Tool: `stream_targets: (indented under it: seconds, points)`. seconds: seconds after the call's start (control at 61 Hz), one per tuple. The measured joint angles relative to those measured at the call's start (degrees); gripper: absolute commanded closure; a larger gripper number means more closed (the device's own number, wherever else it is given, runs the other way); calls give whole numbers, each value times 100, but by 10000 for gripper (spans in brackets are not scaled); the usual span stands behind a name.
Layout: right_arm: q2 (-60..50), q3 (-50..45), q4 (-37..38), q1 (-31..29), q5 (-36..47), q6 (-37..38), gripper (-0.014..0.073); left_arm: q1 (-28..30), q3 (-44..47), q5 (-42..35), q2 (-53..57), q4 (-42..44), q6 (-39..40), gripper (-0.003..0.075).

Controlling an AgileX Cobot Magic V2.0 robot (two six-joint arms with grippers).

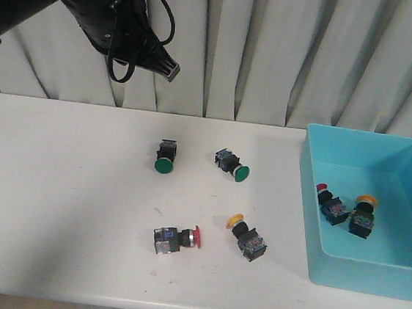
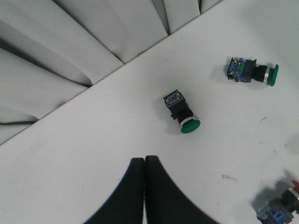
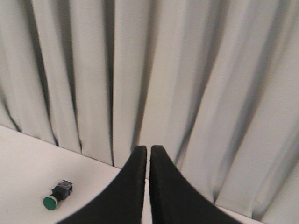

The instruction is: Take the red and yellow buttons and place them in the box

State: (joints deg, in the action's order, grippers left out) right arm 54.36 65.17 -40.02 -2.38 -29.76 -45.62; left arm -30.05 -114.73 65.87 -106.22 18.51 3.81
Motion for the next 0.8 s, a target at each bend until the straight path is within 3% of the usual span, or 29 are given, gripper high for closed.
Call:
stream_targets:
  seconds: [0.804]
  points:
    - [0,-5,-3,127,226,-7,601,0,0,57,47,-13,0,726]
